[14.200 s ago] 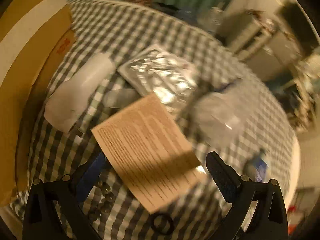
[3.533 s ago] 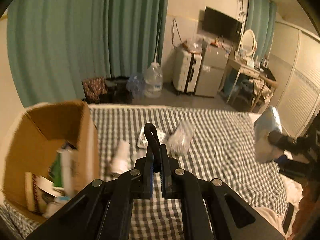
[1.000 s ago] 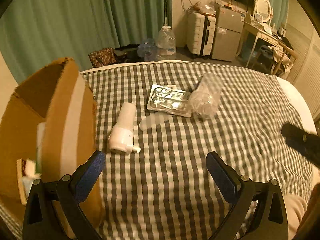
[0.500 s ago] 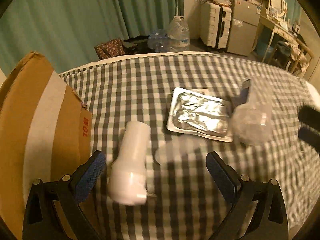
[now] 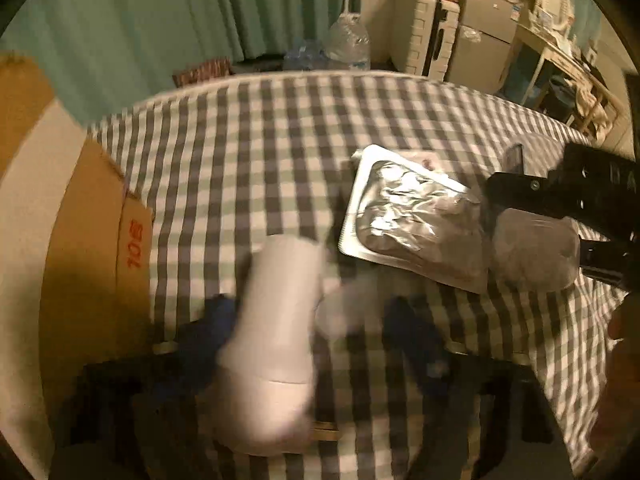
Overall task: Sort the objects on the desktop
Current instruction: 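Grasp the white plug device with the left tool while the right tool grasps the clear cotton-swab tub, then carry the white device and swab tub into the box and open both tools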
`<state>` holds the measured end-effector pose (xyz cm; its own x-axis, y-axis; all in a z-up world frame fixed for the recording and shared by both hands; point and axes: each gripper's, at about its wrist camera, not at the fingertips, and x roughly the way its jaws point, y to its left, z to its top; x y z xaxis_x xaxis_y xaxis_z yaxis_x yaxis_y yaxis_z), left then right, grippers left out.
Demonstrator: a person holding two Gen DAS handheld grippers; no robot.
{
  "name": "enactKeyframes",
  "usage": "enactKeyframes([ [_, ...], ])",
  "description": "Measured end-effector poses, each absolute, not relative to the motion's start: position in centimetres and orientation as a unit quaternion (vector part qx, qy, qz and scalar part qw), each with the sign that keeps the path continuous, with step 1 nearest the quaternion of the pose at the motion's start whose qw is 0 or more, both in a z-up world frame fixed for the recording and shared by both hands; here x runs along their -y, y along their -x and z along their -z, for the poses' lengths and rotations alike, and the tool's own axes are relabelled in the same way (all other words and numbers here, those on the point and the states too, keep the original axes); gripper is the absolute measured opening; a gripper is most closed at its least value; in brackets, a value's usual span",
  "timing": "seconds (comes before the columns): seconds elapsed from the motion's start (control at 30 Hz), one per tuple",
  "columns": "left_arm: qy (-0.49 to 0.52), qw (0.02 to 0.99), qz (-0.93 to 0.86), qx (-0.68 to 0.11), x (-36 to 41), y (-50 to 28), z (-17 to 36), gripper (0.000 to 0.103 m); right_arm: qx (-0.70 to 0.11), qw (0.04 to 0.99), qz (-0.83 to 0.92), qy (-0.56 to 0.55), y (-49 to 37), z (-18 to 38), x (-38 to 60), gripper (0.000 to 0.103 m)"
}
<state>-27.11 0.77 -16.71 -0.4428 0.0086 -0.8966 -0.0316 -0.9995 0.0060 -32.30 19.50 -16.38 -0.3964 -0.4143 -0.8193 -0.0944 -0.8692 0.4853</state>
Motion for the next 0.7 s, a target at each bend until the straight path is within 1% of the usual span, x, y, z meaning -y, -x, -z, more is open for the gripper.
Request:
enactKeyframes([
  [0.03,0.534,0.013,-0.845,0.004,-0.2,26.8,16.8,0.057,0.229,0.103,0.811,-0.528,32.0,16.3,-19.5,0.066],
  [0.07,0.536,0.011,-0.844,0.015,0.4,26.5,16.7,0.046,0.228,0.108,0.814,-0.523,31.7,16.2,-19.6,0.065],
  [0.1,0.536,0.008,-0.844,0.013,0.6,26.2,16.6,0.041,0.229,0.112,0.815,-0.521,31.4,16.1,-19.7,0.065],
  [0.23,0.541,0.008,-0.841,0.011,0.0,24.7,15.8,0.041,0.242,0.111,0.809,-0.524,29.5,15.6,-21.2,0.065],
  [0.43,0.539,0.007,-0.842,0.017,-2.1,21.8,14.1,0.040,0.236,0.105,0.816,-0.517,25.4,13.5,-23.7,0.065],
  [0.7,0.499,0.032,-0.866,0.001,-5.1,18.5,7.8,0.041,0.246,0.117,0.832,-0.484,18.6,8.3,-26.5,0.065],
])
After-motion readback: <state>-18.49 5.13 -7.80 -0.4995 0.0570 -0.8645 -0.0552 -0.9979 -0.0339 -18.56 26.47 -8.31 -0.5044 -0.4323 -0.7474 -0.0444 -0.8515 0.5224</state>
